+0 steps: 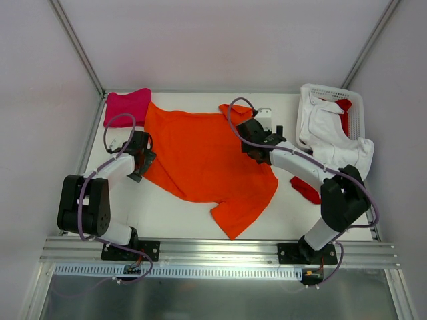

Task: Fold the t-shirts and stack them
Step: Flatten out the tshirt

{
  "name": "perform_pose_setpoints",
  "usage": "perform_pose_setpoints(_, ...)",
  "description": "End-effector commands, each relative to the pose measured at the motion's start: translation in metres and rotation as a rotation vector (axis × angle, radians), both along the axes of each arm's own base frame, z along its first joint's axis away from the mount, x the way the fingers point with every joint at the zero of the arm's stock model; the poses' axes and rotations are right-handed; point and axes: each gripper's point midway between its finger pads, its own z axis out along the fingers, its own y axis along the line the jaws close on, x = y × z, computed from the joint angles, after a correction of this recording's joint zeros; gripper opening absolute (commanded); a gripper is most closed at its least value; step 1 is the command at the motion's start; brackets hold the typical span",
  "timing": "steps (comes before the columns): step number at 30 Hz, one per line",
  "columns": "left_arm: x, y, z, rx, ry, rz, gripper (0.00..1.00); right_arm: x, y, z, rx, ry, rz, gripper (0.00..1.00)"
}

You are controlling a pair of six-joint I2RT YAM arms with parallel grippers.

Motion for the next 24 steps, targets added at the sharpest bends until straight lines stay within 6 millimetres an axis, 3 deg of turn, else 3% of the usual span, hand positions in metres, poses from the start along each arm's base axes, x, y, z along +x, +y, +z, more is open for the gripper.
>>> perform_pose_setpoints(1, 0.010, -0.005, 0.005, -0.051, -0.064, 0.063, 0.75, -0.007, -0.003, 0.017, 0.054, -0.047, -0.021, 1.00)
perform_pose_setpoints(11, -0.005, 0.010, -0.010, -0.009, -0.017, 0.138, 0.67, -0.022, -0.016, 0.012, 0.014, -0.020, -0.025, 1.00)
perform_pose_setpoints(20, -0.020, 0.031, 0.002, 0.109, 0.005, 0.116, 0.62, -0.030, -0.018, 0.002, 0.002, 0.013, -0.013, 0.99)
perform_pose_setpoints(24, -0.018, 0.036, -0.005, 0.127, 0.048, 0.113, 0.60, -0.030, -0.017, -0.001, 0.007, 0.021, -0.007, 1.00)
